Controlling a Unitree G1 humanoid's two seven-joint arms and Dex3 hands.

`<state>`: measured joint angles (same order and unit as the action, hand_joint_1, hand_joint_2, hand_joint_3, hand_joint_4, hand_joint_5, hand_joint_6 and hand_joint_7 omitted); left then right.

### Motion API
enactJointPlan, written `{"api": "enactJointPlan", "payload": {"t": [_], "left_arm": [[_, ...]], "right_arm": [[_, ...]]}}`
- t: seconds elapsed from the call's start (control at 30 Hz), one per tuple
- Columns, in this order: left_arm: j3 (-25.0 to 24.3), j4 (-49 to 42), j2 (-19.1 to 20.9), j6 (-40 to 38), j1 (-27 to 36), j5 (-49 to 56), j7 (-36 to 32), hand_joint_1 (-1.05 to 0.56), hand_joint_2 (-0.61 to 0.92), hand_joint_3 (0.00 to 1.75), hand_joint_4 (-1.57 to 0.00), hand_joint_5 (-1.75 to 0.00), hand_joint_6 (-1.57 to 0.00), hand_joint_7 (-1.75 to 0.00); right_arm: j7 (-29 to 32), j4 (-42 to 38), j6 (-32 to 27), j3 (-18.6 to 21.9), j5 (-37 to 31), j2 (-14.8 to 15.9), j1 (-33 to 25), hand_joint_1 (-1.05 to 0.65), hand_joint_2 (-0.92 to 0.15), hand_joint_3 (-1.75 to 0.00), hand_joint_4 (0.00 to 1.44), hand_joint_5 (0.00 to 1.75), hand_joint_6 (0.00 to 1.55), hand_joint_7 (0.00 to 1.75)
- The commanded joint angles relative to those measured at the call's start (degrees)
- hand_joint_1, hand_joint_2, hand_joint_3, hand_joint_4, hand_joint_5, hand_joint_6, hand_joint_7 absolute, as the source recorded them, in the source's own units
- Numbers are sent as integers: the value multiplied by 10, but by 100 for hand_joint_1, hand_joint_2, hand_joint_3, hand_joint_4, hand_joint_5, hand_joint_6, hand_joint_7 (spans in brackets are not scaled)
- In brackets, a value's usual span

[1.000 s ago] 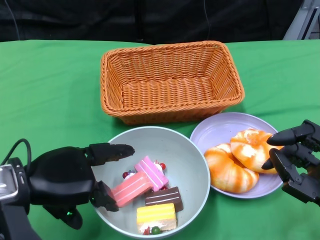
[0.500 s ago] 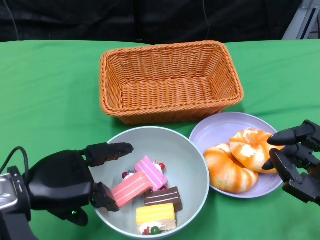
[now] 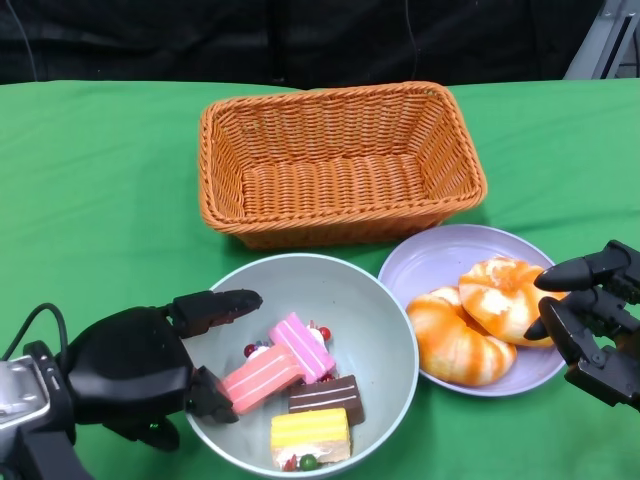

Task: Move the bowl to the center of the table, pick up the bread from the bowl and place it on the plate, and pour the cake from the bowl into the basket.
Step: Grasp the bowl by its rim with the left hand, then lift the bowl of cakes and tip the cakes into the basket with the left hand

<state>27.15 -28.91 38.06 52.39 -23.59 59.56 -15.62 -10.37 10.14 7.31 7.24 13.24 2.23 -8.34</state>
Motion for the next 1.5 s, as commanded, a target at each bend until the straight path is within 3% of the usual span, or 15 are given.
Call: {"api": "enactJointPlan", "payload": {"t": [0.03,0.3,0.37,0.43,0.57,0.73,0.77,0.87,1.0,1.33,1.5], "left_arm": [[17,-18,-1,-11,-10,15,-23,-39,82,1,-108,-1,-96,0],[57,-63,-13,-3,-33,31,-90,-32,84,1,-126,-11,-113,-6],[68,-72,-13,1,-40,36,-110,-32,84,0,-107,-69,-121,-3],[77,-81,-14,7,-46,40,-126,-32,85,0,-92,-108,-125,-2],[97,-102,-14,25,-61,50,-167,-30,86,0,-81,-142,-129,-6],[115,-130,-16,57,-79,58,-217,-28,89,1,-81,-147,-129,-11],[117,-133,-16,60,-81,60,-228,-27,89,0,-80,-152,-122,-26],[124,-142,-18,66,-86,66,-255,-26,88,0,-76,-161,-89,-94],[131,-154,-20,71,-91,72,-295,-24,84,0,-72,-170,-73,-128],[142,-176,-25,83,-103,76,-347,-24,86,1,-72,-175,-64,-155],[145,-181,-26,85,-104,76,-351,-23,84,1,-73,-174,-69,-149]], "right_arm": [[1,11,3,4,5,2,-5,-7,-70,-64,73,140,81,98],[1,11,9,4,1,3,-8,-7,-70,-64,73,139,80,98],[2,12,8,4,-1,4,-8,-6,-70,-64,73,139,80,98],[4,13,7,4,-1,3,-8,-5,-70,-64,73,139,81,98],[3,11,14,3,-6,4,-8,-6,-70,-65,73,138,80,98],[6,11,15,3,-7,2,-9,-7,-69,-64,74,138,81,98],[5,11,15,3,-5,2,-9,-7,-69,-64,74,138,81,97],[4,10,16,4,-2,2,-8,-6,-70,-64,74,139,81,97],[3,9,18,2,-3,1,-9,-7,-70,-64,73,140,80,98],[1,2,29,3,1,-2,-7,-8,-70,-63,75,140,80,99],[7,6,31,2,-6,-2,-9,-10,-69,-62,76,139,81,98]]}}
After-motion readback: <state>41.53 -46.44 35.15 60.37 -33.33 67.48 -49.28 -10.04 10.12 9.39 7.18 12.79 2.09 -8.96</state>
